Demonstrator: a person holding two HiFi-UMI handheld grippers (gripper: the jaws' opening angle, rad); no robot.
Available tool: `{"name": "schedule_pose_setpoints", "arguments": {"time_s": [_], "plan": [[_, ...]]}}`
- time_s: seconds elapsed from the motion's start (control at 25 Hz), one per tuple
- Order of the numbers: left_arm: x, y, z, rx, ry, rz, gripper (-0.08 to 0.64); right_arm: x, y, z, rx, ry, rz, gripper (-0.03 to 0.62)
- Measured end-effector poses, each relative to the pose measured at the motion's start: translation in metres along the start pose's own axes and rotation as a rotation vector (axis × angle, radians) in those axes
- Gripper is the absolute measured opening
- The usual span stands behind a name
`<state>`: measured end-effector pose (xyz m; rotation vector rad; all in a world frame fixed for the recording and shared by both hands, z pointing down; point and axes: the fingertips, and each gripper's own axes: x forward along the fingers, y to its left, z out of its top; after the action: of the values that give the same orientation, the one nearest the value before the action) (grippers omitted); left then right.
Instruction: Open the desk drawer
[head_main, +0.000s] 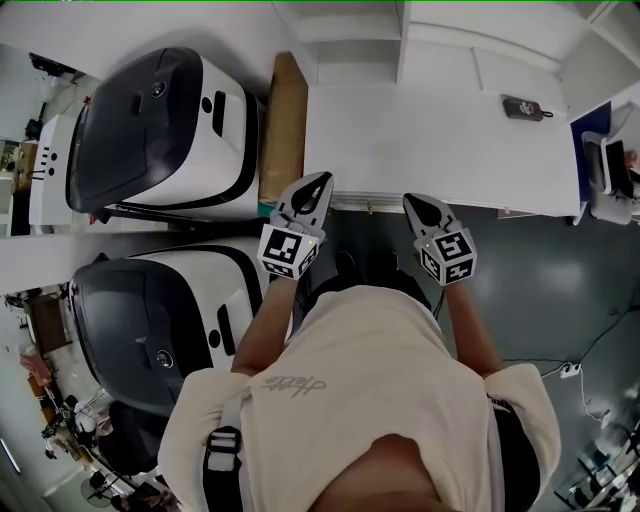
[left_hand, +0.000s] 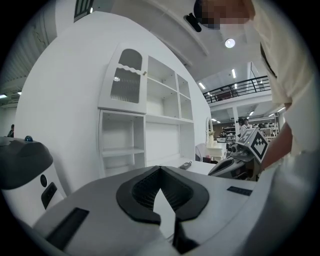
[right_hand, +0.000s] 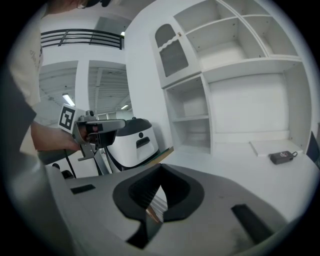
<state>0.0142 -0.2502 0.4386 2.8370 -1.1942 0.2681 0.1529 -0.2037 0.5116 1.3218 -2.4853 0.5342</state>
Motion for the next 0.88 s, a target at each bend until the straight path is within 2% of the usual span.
{"name": "schedule_pose_setpoints", "arguments": {"time_s": [0.32, 0.48, 0.56, 0.64, 0.68, 0.88], "plan": [[-0.003, 0.020, -0.015, -0.047, 0.006, -0.018, 0.000, 0.031, 0.010, -0.021, -0.014, 0.061, -0.012, -0.006], [-0.008, 0.021, -0.022, -0.058, 0.010, -0.022, 0.000, 0.040, 0.010, -0.048, 0.010, 0.144, -0.009, -0.005], [-0.013, 0.021, -0.025, -0.068, 0.013, -0.021, 0.000, 0.040, 0.016, -0.056, 0.010, 0.169, 0.009, 0.130], [-0.016, 0.023, -0.025, -0.071, 0.011, -0.015, 0.000, 0.038, 0.019, -0.057, -0.003, 0.168, 0.008, 0.120], [-0.017, 0.024, -0.025, -0.072, 0.009, -0.011, 0.000, 0.037, 0.019, -0.056, -0.007, 0.164, 0.003, 0.089], [-0.022, 0.020, -0.022, -0.077, -0.001, -0.009, 0.000, 0.034, 0.020, -0.056, -0.002, 0.165, 0.006, 0.089]]}}
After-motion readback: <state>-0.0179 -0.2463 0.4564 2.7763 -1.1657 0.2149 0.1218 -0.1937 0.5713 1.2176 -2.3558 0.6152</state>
